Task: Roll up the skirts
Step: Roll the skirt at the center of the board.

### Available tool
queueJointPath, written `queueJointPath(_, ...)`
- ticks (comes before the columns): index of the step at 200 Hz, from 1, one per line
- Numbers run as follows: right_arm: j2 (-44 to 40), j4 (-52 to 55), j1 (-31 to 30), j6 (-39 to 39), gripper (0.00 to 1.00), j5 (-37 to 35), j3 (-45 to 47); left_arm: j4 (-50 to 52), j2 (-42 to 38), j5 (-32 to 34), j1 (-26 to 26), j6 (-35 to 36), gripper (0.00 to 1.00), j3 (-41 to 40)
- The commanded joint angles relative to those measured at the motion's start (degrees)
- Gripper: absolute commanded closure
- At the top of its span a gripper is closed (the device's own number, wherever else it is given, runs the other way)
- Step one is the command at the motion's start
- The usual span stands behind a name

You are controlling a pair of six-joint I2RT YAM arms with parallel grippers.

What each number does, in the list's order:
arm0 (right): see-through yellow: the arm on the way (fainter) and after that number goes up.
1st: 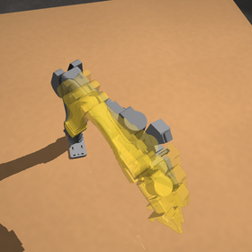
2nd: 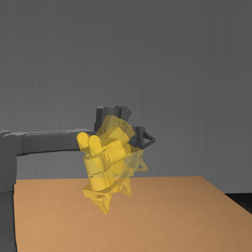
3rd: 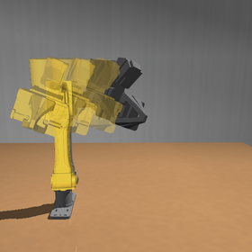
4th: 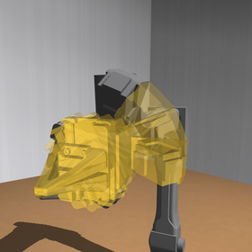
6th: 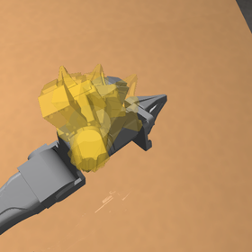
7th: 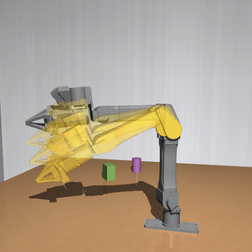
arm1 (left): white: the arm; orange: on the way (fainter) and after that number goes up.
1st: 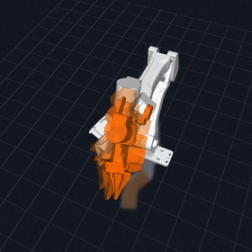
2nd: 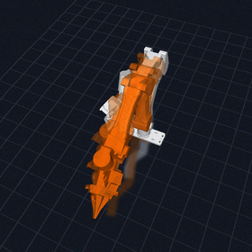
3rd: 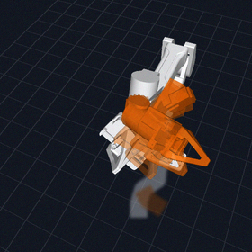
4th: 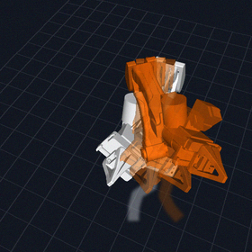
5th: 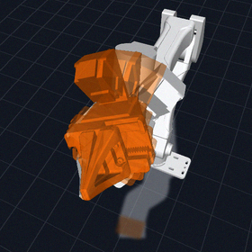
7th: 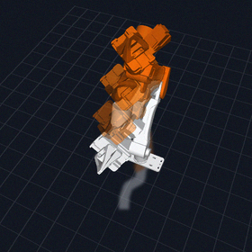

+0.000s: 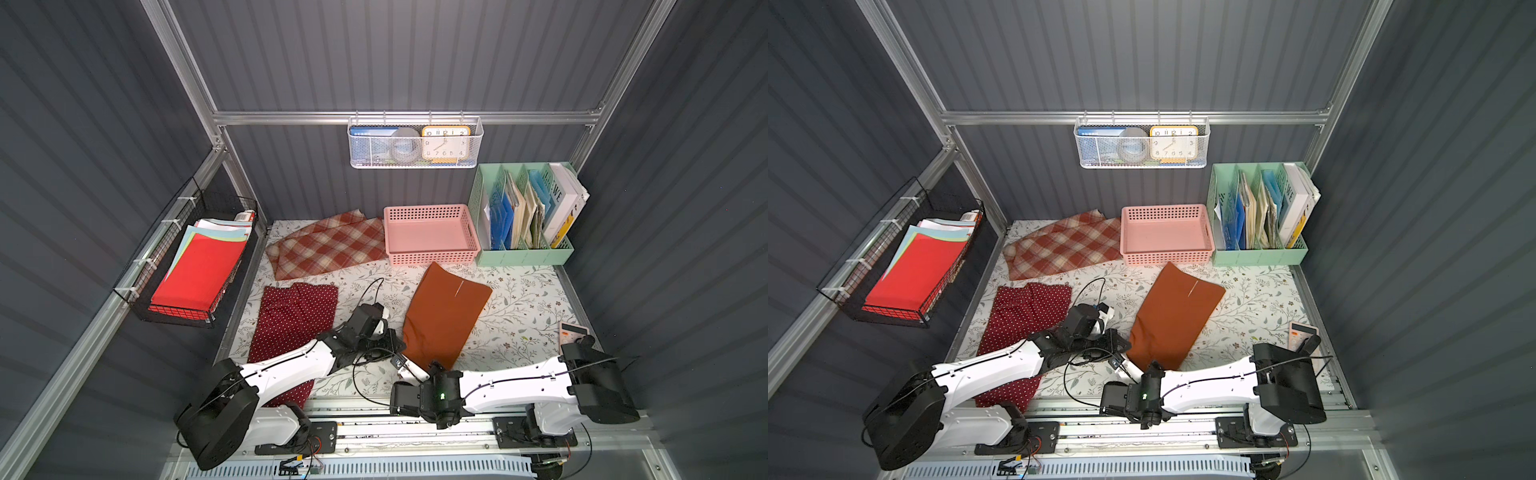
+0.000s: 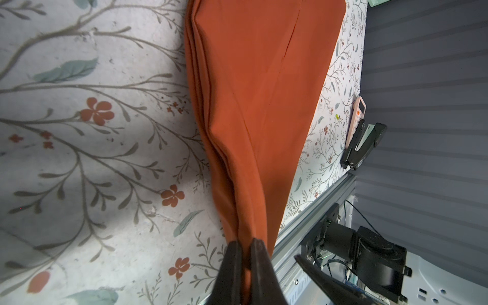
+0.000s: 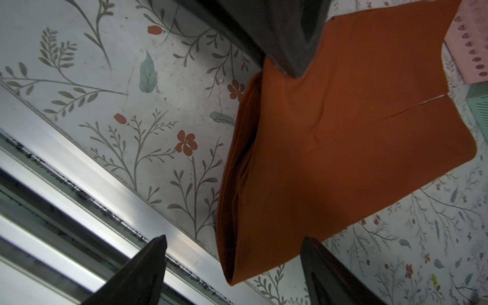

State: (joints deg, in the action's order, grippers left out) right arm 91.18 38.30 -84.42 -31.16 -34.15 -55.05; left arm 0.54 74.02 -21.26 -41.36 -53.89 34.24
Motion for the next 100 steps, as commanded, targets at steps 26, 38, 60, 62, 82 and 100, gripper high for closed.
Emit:
queueJointPath(26,4.91,-0.88,1.29,0.65,0.14,-3.31,-2.10,-0.76,-2.25,-0.93,-0.21,-1.31,1.00,-1.08)
queueJointPath(38,5.04,-2.19,1.95,0.96,0.14,-1.94,-1.44,-0.55,-2.61,-0.68,-0.21,-1.44,1.00,-1.19)
queueJointPath(60,5.36,-3.91,2.97,1.24,0.14,-0.65,-0.44,-0.54,-3.09,-0.72,-0.21,-1.81,1.00,-1.54)
queueJointPath(62,5.40,-3.93,3.06,1.13,0.14,-0.54,-0.42,-0.54,-3.09,-0.67,-0.21,-1.81,1.00,-1.50)
queueJointPath(82,6.39,-5.53,3.63,1.92,0.15,0.58,-0.14,-0.64,-2.76,-0.63,-0.21,-1.83,1.00,-1.28)
queueJointPath(100,8.08,-5.63,3.97,3.01,0.15,1.01,-1.35,-0.79,-2.65,-0.63,-0.21,-1.92,1.00,-1.26)
